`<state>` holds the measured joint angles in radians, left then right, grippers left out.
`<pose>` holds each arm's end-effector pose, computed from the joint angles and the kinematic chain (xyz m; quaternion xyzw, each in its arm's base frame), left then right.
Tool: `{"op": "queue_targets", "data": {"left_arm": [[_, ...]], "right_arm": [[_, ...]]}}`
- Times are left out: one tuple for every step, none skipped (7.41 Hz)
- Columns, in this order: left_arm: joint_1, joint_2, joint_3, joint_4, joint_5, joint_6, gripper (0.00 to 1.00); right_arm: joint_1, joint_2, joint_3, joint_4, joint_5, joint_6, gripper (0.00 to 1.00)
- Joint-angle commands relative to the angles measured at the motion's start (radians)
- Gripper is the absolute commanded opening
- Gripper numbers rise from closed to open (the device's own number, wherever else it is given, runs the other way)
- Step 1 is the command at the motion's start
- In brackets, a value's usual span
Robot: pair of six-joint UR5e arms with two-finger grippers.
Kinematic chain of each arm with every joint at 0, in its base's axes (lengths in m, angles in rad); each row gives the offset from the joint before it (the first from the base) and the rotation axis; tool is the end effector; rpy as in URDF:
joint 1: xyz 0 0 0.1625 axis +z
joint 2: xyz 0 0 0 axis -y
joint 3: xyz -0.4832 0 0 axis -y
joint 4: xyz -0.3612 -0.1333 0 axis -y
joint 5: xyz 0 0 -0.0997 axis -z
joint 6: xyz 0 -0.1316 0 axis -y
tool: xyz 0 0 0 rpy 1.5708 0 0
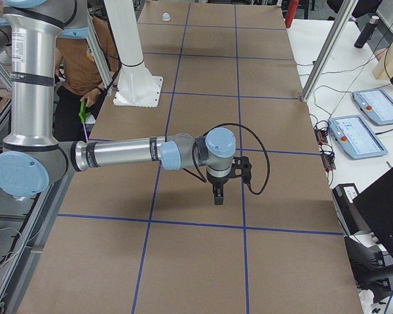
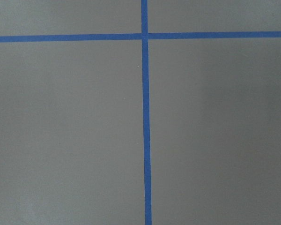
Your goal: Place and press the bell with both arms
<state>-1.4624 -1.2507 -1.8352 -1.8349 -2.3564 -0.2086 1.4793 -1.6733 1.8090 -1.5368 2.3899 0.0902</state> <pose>-0.0048 -0.3278 0.7117 0.0348 0.3911 -0.0063 0.9197 -0.0015 -0.4235 0.6660 0.0414 -0.4022 -0.0343 0.9140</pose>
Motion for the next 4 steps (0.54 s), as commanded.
{"op": "queue_targets", "data": {"left_arm": [[0.001,0.048,-0.009,-0.013,-0.003,0.033,1.0],[-0.001,0.075,-0.009,-0.015,0.008,0.067,1.0],[0.001,0.091,-0.009,-0.011,0.032,0.069,1.0],[0.01,0.093,0.004,-0.003,0.031,0.06,1.0]], "right_arm": [[-0.007,-0.003,0.006,0.03,0.002,-0.001,1.0],[-0.022,-0.003,0.004,0.03,0.002,-0.001,1.0],[-0.024,-0.003,0.004,0.03,0.002,-0.001,1.0],[-0.025,-0.003,0.004,0.03,0.002,-0.001,1.0]]}}
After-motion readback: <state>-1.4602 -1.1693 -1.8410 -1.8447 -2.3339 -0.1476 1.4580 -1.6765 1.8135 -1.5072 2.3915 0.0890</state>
